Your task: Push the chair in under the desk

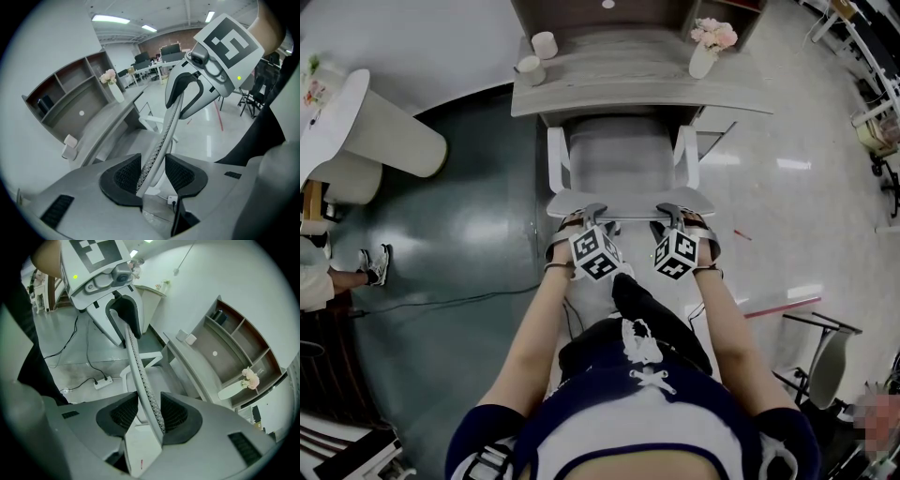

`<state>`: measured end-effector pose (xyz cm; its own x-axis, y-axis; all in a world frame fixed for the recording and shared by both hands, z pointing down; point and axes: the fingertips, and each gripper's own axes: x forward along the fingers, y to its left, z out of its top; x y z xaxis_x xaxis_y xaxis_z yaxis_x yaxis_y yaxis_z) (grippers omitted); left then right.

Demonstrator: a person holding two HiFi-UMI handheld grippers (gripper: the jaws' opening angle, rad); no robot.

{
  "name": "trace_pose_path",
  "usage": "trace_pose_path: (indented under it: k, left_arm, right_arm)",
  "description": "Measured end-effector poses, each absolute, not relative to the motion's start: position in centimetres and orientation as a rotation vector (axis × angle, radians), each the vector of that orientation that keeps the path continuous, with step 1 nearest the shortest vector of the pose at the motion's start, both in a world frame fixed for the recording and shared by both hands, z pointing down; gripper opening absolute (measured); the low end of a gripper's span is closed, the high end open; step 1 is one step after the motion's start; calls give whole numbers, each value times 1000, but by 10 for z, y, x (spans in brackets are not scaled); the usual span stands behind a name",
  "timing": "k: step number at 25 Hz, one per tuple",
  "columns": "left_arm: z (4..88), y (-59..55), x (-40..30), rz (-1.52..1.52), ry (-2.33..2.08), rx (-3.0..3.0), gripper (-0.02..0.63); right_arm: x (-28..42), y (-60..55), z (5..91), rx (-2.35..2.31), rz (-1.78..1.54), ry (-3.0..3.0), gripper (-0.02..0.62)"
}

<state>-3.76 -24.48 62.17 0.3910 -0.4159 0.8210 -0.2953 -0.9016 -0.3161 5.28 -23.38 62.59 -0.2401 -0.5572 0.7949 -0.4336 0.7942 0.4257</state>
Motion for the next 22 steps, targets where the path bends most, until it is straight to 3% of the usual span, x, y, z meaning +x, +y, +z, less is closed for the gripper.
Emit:
trace_pose_path:
  k: [22]
  left_arm:
    - [620, -278, -31, -1531, 666, -2505, 164]
  right_arm:
    - [60, -268, 626, 751, -178, -1869, 137]
